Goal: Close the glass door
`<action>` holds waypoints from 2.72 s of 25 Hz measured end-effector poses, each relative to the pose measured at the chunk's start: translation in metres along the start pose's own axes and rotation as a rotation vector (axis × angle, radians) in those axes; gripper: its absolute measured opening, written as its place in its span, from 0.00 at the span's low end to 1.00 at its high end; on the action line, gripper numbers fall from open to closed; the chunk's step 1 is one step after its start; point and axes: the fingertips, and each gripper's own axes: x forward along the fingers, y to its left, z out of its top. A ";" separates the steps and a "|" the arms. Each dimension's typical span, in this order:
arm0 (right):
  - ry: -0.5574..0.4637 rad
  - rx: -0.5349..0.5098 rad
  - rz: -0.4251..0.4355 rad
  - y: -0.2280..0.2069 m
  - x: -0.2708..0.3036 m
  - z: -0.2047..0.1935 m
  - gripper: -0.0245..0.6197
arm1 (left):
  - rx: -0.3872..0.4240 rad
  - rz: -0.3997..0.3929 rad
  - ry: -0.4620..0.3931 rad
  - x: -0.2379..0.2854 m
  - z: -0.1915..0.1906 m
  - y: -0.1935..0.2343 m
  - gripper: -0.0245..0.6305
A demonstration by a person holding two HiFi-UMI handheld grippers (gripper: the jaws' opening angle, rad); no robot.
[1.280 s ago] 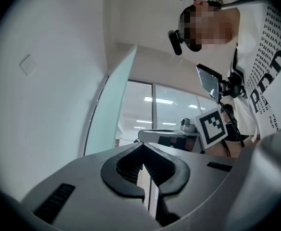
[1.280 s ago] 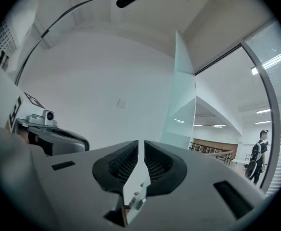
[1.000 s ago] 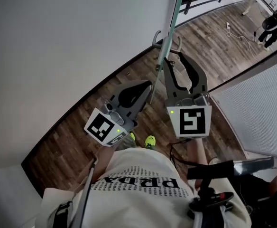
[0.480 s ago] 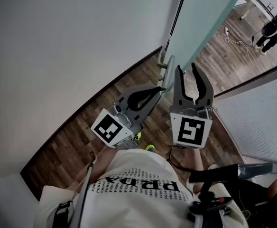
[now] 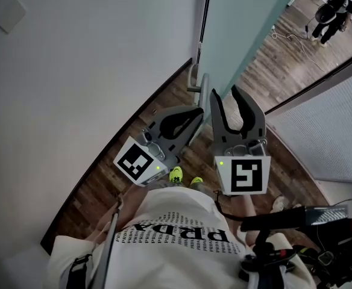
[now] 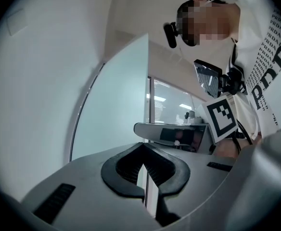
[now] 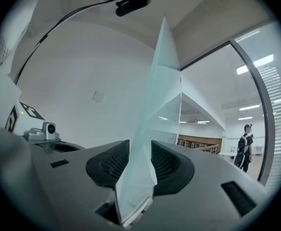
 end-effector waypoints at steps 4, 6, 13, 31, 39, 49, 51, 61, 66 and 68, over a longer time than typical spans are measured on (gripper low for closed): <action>-0.005 -0.082 -0.006 -0.010 0.007 0.003 0.23 | -0.011 -0.029 0.006 0.020 -0.004 0.006 0.03; 0.020 -0.116 -0.026 -0.016 0.006 -0.003 0.22 | -0.022 -0.048 0.011 0.029 -0.006 0.004 0.03; 0.060 -0.103 -0.090 -0.052 -0.011 -0.015 0.19 | -0.053 -0.117 0.034 0.052 -0.016 -0.013 0.03; 0.095 -0.090 -0.128 -0.319 -0.101 -0.080 0.17 | 0.003 -0.152 -0.017 0.310 -0.042 -0.128 0.03; 0.117 -0.103 -0.238 -0.394 -0.110 -0.079 0.16 | -0.014 -0.174 0.008 0.341 -0.036 -0.136 0.03; 0.133 -0.103 -0.472 -0.403 -0.124 -0.094 0.16 | 0.047 -0.285 -0.052 0.331 -0.037 -0.120 0.03; 0.134 -0.106 -0.499 -0.405 -0.126 -0.094 0.16 | 0.066 -0.324 -0.070 0.338 -0.033 -0.123 0.03; 0.165 -0.176 -0.536 -0.395 -0.127 -0.076 0.16 | 0.085 -0.430 -0.125 0.346 -0.010 -0.138 0.03; 0.180 -0.212 -0.480 -0.374 -0.124 -0.071 0.16 | 0.101 -0.452 -0.152 0.347 -0.012 -0.144 0.03; 0.173 -0.232 -0.450 -0.365 -0.119 -0.067 0.16 | 0.109 -0.455 -0.160 0.347 -0.011 -0.145 0.03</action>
